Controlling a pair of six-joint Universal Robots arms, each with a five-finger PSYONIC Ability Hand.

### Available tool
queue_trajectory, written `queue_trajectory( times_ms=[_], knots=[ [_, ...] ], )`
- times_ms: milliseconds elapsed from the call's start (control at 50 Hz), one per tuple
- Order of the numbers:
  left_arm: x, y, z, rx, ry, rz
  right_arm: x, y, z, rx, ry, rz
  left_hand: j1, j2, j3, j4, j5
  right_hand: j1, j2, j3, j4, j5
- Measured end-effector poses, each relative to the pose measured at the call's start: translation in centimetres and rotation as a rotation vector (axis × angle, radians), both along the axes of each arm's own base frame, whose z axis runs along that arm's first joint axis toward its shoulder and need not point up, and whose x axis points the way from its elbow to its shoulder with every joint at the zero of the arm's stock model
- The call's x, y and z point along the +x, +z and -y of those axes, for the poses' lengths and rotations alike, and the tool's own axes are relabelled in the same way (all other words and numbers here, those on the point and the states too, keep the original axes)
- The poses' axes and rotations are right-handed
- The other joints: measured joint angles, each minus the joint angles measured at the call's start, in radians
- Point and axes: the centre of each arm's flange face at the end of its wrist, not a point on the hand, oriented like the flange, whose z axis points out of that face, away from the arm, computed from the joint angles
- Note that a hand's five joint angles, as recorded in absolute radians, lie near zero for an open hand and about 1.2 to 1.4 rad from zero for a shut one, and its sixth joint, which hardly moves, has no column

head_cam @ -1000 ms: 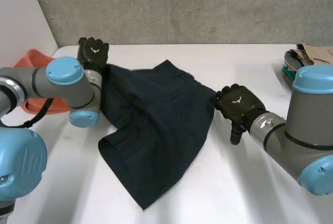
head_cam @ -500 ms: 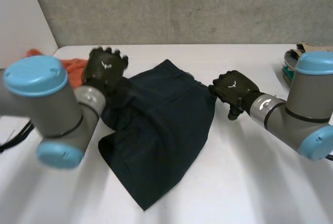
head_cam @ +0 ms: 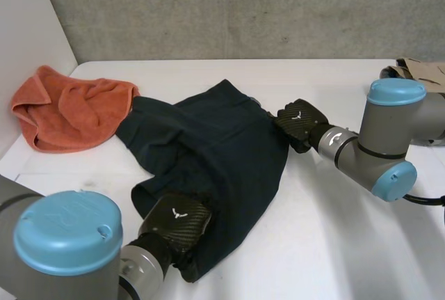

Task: Fold the laundry.

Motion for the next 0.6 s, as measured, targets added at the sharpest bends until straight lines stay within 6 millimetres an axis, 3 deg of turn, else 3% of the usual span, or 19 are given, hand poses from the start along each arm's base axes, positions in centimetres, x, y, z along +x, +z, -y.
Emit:
queue_trajectory(
  times_ms=[320, 600],
  knots=[
    [-1.2, -1.8, -1.2, -0.006, -0.05, 0.03, -0.3, 0.5, -0.8, 0.011, -0.01, -0.005, 0.175, 0.178, 0.176, 0.186, 0.193, 0.0, 0.0, 0.0, 0.004, 0.0],
    [-1.6, -3.1, -0.4, -0.025, -0.021, 0.041, 0.3, 1.3, -1.9, 0.004, 0.01, -0.002, 0.322, 0.322, 0.318, 0.327, 0.328, 0.0, 0.0, 0.0, 0.004, 0.0]
  ],
)
